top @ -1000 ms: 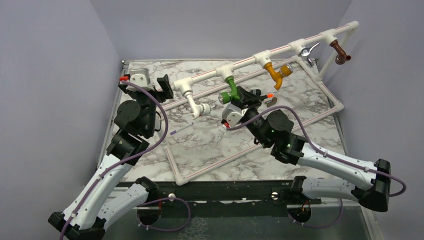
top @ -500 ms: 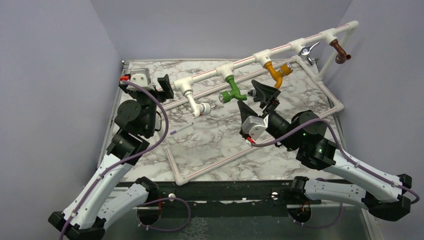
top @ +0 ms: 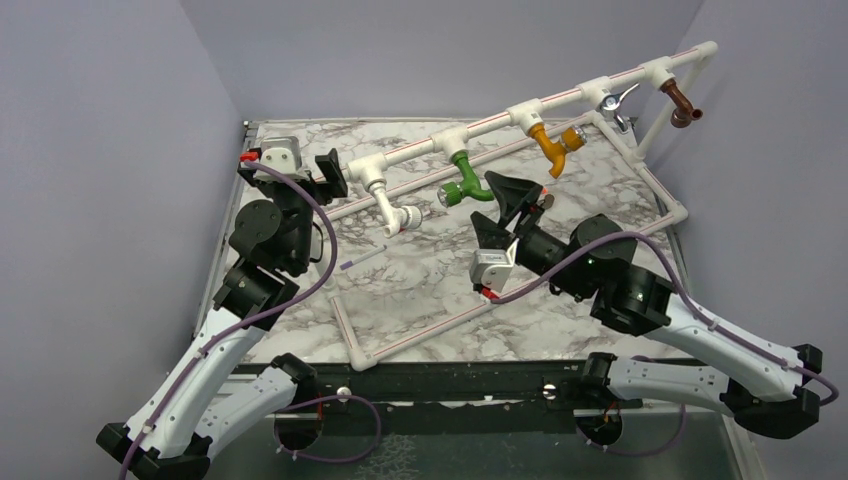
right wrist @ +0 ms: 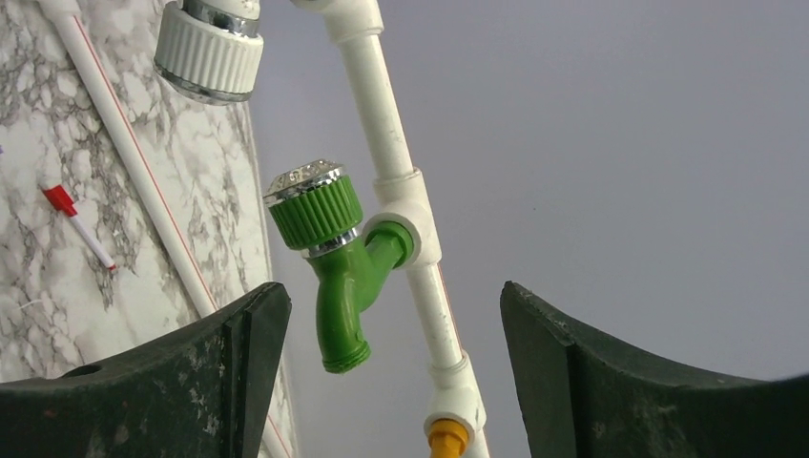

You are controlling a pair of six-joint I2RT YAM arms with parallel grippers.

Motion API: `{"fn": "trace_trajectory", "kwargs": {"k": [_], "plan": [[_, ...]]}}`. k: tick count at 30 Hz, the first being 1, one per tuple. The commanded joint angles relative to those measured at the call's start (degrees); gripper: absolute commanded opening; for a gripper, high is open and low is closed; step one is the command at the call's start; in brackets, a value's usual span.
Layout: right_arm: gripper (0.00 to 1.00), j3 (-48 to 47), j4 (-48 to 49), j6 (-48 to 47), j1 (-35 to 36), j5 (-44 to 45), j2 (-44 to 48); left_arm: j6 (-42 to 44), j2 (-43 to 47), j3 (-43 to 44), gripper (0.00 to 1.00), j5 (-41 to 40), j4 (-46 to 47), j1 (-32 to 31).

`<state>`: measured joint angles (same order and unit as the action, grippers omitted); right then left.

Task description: Install the water faucets

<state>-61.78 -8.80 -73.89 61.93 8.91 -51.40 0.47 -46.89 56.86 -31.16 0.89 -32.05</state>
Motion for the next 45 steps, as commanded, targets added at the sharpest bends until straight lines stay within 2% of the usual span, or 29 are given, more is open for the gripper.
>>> {"fn": "trace_trajectory", "kwargs": {"k": [1, 13, 21, 27, 31, 36, 37, 40, 45], "plan": [[0.86, 1.70, 2.27, -6.83, 0.38, 3.13, -1.27, 0.00, -1.46, -1.05, 0.86, 3.39, -5.22, -0.85], [0.79, 7.30, 22.33, -17.77, 0.38, 11.12, -7.67, -0.03, -1.36, -1.05, 0.86, 3.48, -5.25, -0.85], [0.74, 6.74, 25.70, -18.05, 0.38, 11.94, -11.55, -0.03, -1.36, -1.05, 0.86, 3.65, -5.20, -0.91], [0.64, 6.76, 28.25, -17.49, 0.30, 12.98, -13.86, -0.07, -1.36, -1.05, 0.86, 3.65, -5.19, -0.84], [0.53, 7.06, 29.76, -17.26, 0.31, 13.69, -15.21, -0.03, -1.27, -1.05, 0.86, 3.49, -5.19, -1.03], [0.32, 7.78, 32.56, -15.52, -0.02, 14.81, -16.02, -0.01, -1.13, -1.07, 0.86, 3.32, -5.20, -1.17], [0.27, 8.09, 32.99, -14.93, -0.17, 14.97, -15.95, 0.02, -1.09, -1.12, 0.86, 3.30, -5.19, -1.21], [0.02, 9.07, 35.07, -13.02, -0.32, 15.08, -15.63, 0.03, -1.12, -1.14, 0.86, 3.23, -5.19, -1.26], [0.01, 10.30, 38.78, -4.94, -0.39, 13.74, -14.79, 0.03, -1.26, -1.14, 0.86, 3.21, -5.19, -1.30]]}}
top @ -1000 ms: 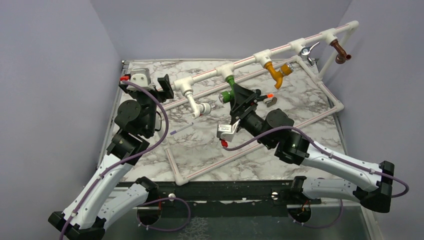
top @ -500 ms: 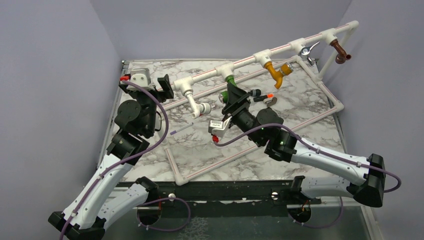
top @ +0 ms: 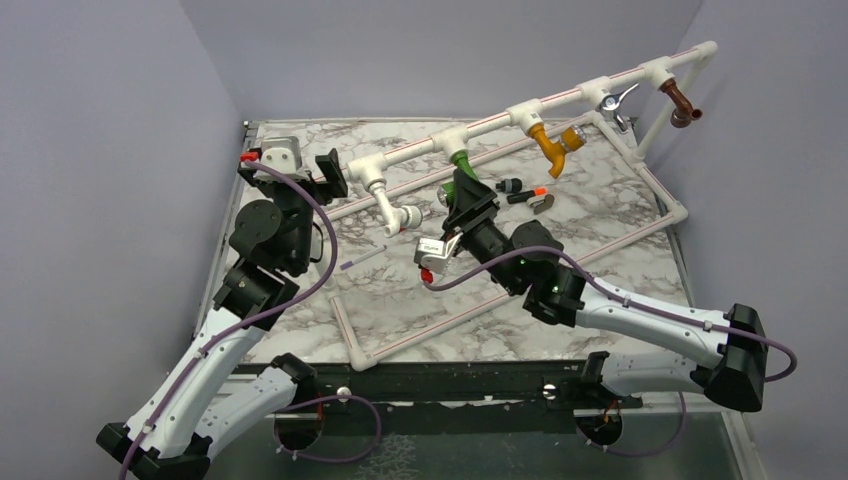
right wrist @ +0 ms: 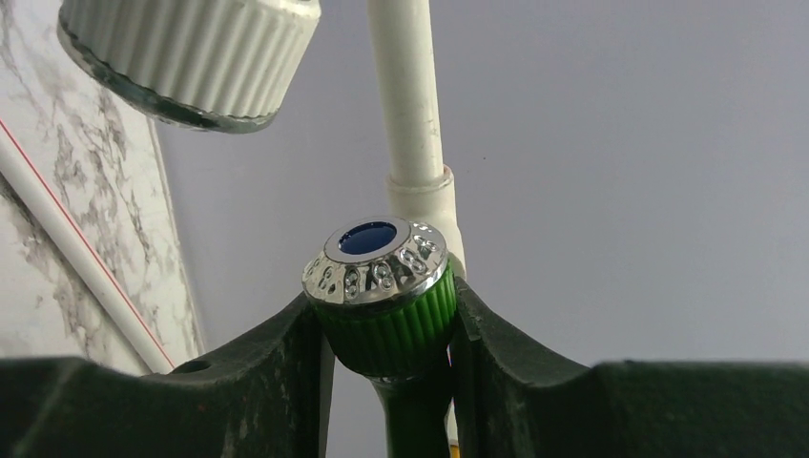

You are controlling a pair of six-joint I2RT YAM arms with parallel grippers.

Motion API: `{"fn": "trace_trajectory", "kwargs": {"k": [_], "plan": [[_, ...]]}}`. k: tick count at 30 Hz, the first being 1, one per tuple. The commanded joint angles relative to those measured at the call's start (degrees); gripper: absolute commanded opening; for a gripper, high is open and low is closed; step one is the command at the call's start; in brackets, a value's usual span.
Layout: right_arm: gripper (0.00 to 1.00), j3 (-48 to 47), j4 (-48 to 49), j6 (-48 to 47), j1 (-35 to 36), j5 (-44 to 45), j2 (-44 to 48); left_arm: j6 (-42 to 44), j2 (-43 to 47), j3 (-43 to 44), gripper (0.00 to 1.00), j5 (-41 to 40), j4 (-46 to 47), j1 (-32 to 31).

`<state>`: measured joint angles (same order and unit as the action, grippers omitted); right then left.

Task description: Install the water faucets

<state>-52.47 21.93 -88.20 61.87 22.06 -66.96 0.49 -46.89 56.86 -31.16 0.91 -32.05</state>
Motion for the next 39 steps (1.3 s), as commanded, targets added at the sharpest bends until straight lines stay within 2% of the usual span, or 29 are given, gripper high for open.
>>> {"fn": "trace_trajectory", "kwargs": {"k": [1, 14, 18, 26, 29, 39], "plan": [[0.01, 0.90, 8.91, 11.78, -0.34, 0.53, 0.82, 0.05, -1.32, -1.14, 0.86, 3.21, -5.21, -1.34], [0.00, -1.66, 17.38, 45.50, -0.34, 4.27, 0.92, 0.30, -1.31, -1.14, 0.86, 2.86, -5.21, -1.29], [0.00, -1.17, 21.64, 52.80, -0.34, 7.01, 1.29, 0.30, -1.34, -1.14, 0.86, 2.86, -5.21, -1.35], [0.01, -2.53, 21.57, 63.88, -0.34, 9.26, 3.10, 0.30, -0.92, -1.14, 0.86, 2.68, -5.21, -1.35], [0.00, -3.07, 19.88, 64.68, -0.34, 8.36, 3.42, 0.32, -0.92, -1.14, 0.86, 2.68, -5.15, -1.35], [0.00, -2.07, 16.01, 58.35, -0.34, 7.82, 3.75, 0.31, -0.98, -1.22, 0.86, 2.68, -5.13, -1.34]]}}
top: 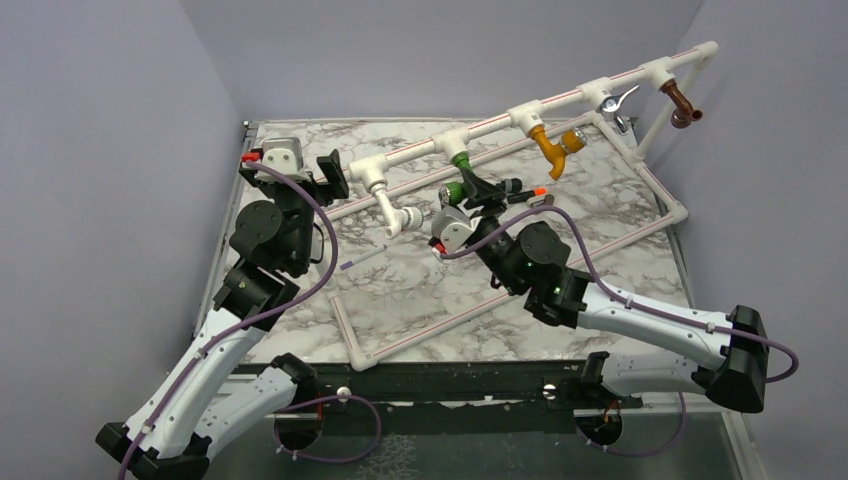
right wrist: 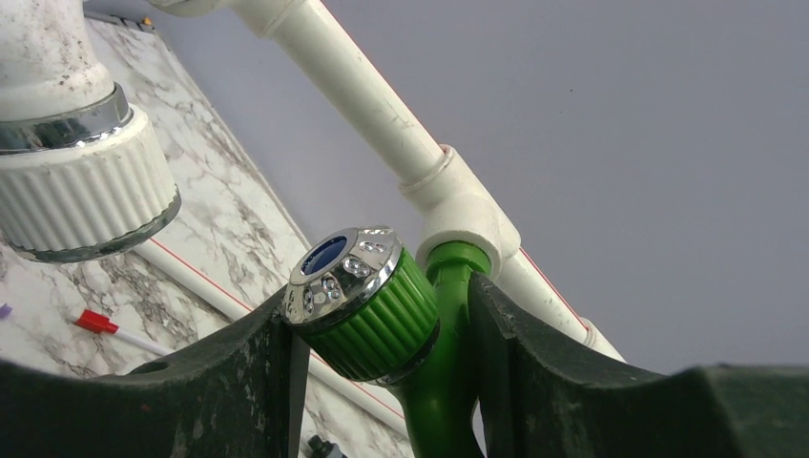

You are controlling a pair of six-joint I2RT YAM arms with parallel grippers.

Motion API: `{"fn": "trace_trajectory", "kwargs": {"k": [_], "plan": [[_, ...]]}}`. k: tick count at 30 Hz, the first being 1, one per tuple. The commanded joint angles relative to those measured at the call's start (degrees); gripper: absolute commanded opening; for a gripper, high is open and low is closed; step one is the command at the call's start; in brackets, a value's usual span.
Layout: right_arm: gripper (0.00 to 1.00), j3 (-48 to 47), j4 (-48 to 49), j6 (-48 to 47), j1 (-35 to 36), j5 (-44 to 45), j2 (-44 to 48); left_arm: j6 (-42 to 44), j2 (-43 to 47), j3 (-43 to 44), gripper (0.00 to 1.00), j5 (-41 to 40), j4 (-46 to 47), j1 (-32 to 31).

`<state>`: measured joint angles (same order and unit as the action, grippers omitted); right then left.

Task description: Install the water faucets

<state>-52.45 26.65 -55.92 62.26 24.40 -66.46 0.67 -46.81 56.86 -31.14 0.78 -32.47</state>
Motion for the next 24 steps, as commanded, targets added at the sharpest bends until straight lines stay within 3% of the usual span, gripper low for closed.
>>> {"fn": "trace_trajectory", "kwargs": {"k": [1, 7, 18, 24], "plan": [[0.00, -2.20, 10.81, 25.18, -0.74, 5.48, 3.33, 0.13, -1.09, -1.16, 0.86, 2.66, -5.00, -0.91], [0.01, -1.84, 9.38, 24.65, -0.74, 5.35, 4.35, 0.14, -1.44, -1.23, 0.86, 2.70, -5.00, -0.86], [0.01, -4.82, 6.34, 42.66, -0.74, 8.93, 3.18, -0.07, -1.98, -1.23, 0.86, 3.08, -5.08, -0.85], [0.00, -8.38, 2.71, 46.18, -0.74, 9.36, 3.04, -0.23, -1.47, -1.14, 0.86, 3.21, -5.08, -0.89]]}}
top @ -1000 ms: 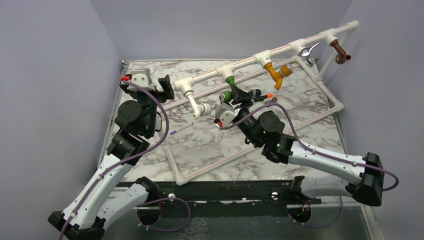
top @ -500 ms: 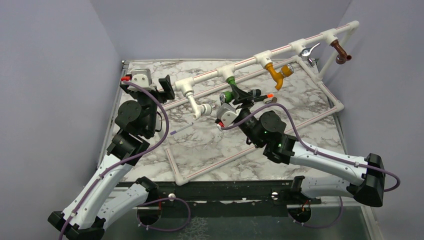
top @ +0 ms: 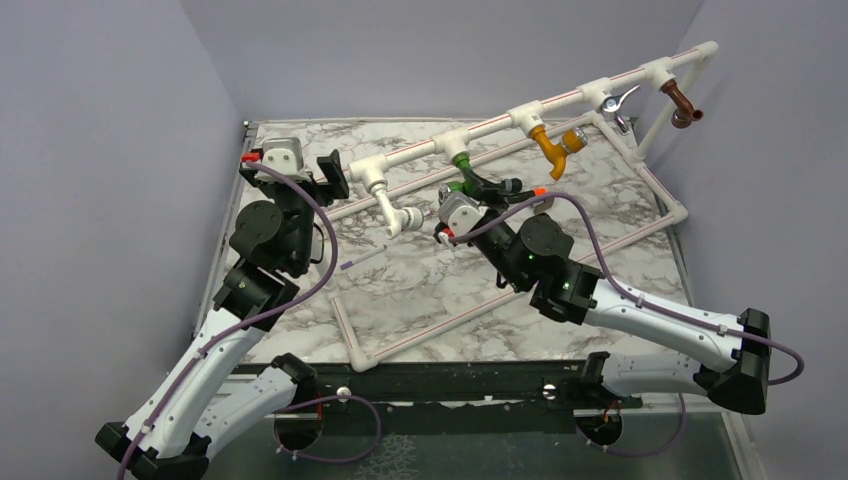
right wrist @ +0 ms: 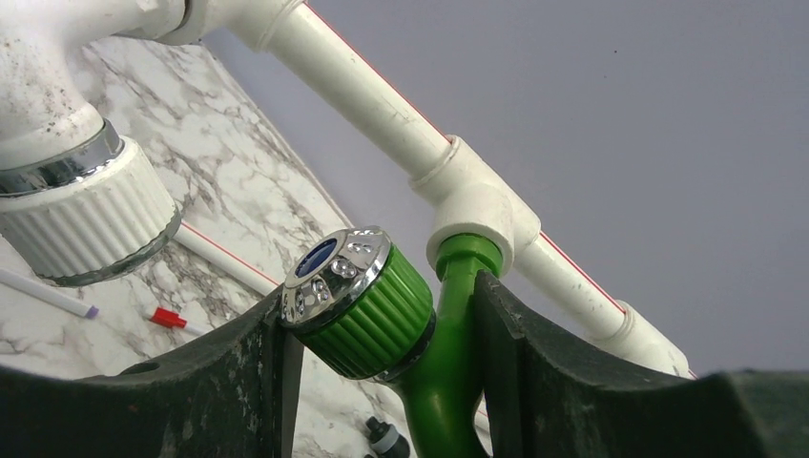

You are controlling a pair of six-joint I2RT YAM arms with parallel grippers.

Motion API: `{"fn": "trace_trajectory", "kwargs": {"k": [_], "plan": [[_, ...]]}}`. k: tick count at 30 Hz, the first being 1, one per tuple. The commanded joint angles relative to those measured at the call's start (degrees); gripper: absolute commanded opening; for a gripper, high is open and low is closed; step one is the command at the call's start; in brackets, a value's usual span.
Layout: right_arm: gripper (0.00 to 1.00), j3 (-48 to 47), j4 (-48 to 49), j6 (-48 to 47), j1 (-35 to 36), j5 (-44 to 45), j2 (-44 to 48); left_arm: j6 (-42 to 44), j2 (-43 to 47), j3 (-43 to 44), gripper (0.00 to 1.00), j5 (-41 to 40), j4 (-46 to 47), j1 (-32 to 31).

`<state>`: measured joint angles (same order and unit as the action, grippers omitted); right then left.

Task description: Install the water faucets

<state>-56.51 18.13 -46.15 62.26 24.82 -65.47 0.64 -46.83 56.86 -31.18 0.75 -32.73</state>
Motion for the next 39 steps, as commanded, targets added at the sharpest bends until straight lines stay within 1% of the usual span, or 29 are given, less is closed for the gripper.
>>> {"fn": "trace_trajectory", "kwargs": {"k": [1, 5, 10, 12, 15, 17, 22, 25, 29, 34, 39], "plan": [[0.00, -4.04, 11.23, 36.41, -0.74, 9.00, 2.10, -0.21, -1.38, -1.14, 0.86, 3.17, -5.06, -0.66], [0.01, -2.52, 11.23, 34.94, -0.74, 8.56, 2.12, -0.20, -1.33, -1.21, 0.86, 3.24, -4.95, -0.64], [0.01, -0.20, 10.91, 30.11, -0.74, 7.96, 2.54, -0.21, -1.42, -1.23, 0.86, 3.27, -4.97, -0.67], [0.11, -0.09, 9.81, 27.55, -0.74, 6.98, 2.84, -0.16, -1.41, -1.23, 0.86, 3.15, -4.95, -0.67], [0.17, -0.73, 7.32, 24.74, -0.74, 5.72, 3.28, -0.02, -1.51, -1.23, 0.86, 2.99, -5.03, -0.67], [0.23, -1.15, 5.75, 23.06, -0.74, 5.09, 3.52, 0.08, -1.53, -1.23, 0.86, 2.84, -4.96, -0.71], [0.51, -2.25, 2.59, 20.57, -0.76, 4.16, 4.41, 0.15, -1.68, -1.24, 0.86, 2.72, -4.95, -0.67], [0.64, -2.82, 1.05, 20.06, -0.74, 2.98, 4.89, 0.16, -1.72, -1.23, 0.86, 2.72, -4.95, -0.67], [0.78, -4.00, -1.42, 20.03, -0.74, 1.46, 5.17, 0.15, -1.77, -1.23, 0.86, 2.64, -4.97, -0.62], [0.89, -6.55, -6.15, 20.23, -0.74, -0.74, 4.75, 0.30, -1.68, -1.23, 0.86, 2.61, -4.99, -0.62], [0.94, -8.26, -9.17, 20.56, -0.74, -2.70, 5.62, 0.27, -1.67, -1.23, 0.86, 2.61, -4.96, -0.65]]}}
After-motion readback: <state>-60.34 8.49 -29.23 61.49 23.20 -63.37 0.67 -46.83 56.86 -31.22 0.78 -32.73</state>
